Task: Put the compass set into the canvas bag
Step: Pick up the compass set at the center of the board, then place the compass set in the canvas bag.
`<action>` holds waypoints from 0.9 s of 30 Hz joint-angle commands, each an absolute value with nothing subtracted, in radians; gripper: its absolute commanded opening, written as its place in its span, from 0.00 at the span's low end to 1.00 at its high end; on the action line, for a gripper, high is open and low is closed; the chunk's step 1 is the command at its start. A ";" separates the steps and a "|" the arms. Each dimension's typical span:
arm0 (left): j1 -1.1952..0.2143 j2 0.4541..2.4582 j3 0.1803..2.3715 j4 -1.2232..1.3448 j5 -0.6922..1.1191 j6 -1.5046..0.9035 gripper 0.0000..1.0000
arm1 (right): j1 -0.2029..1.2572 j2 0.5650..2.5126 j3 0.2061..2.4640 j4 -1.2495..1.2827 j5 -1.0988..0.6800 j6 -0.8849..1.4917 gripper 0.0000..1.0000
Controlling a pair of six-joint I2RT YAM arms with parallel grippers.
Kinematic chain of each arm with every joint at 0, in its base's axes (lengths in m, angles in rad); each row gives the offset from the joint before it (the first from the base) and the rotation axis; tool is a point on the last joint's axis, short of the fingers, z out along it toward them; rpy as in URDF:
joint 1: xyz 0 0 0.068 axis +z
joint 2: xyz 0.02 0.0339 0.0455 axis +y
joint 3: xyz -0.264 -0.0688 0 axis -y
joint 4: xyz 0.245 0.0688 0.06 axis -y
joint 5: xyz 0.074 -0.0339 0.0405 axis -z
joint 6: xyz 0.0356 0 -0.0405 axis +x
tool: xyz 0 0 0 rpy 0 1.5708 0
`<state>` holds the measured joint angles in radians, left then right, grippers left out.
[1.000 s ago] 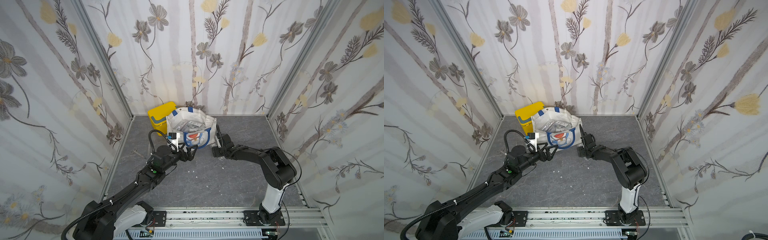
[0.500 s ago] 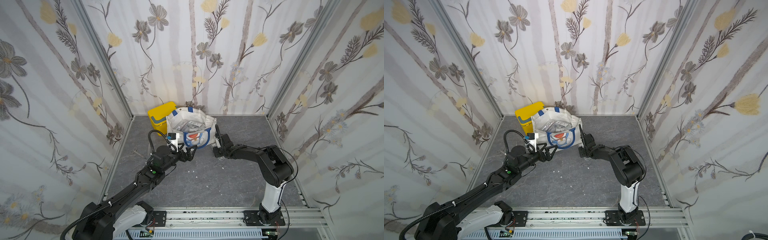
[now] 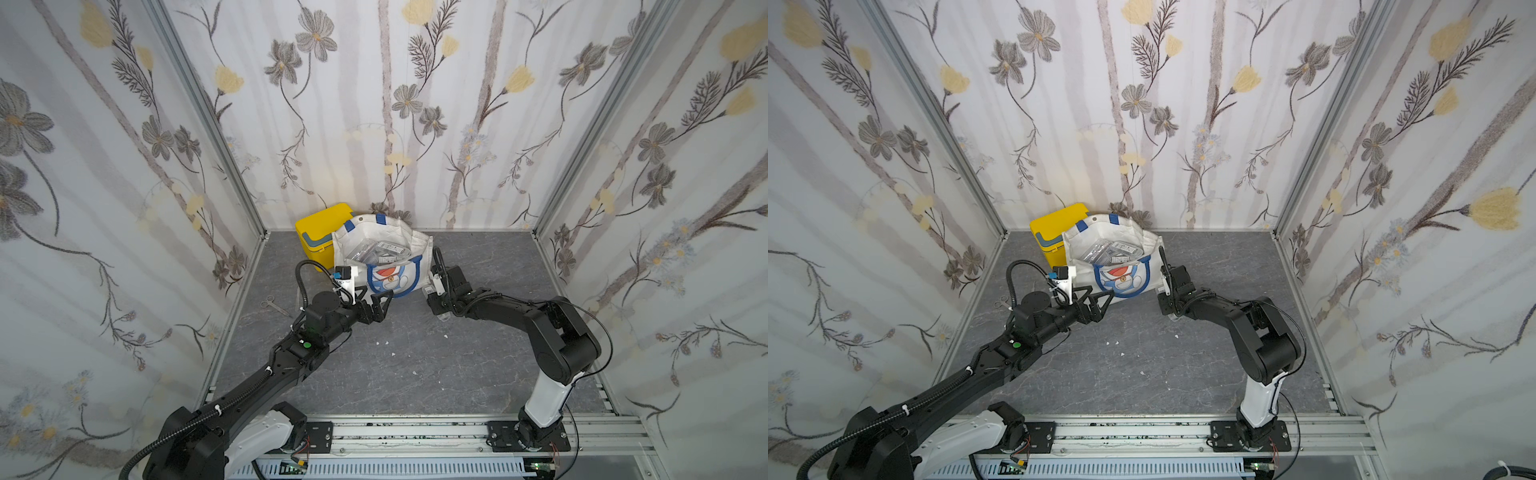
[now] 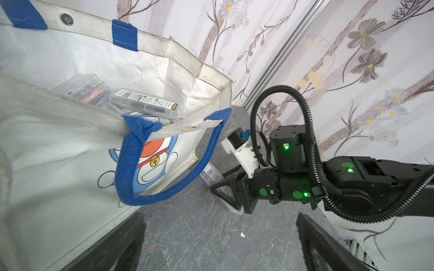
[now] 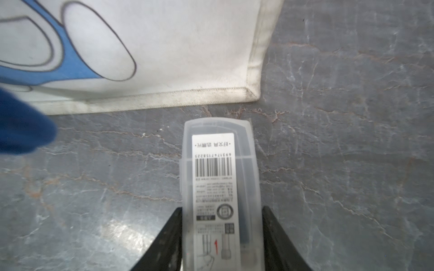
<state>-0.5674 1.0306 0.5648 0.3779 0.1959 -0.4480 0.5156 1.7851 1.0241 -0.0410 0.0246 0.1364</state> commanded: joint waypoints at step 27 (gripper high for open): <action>-0.567 0.826 0.481 0.367 0.068 -0.421 1.00 | 0.556 1.544 1.353 -0.048 -0.192 -0.227 0.41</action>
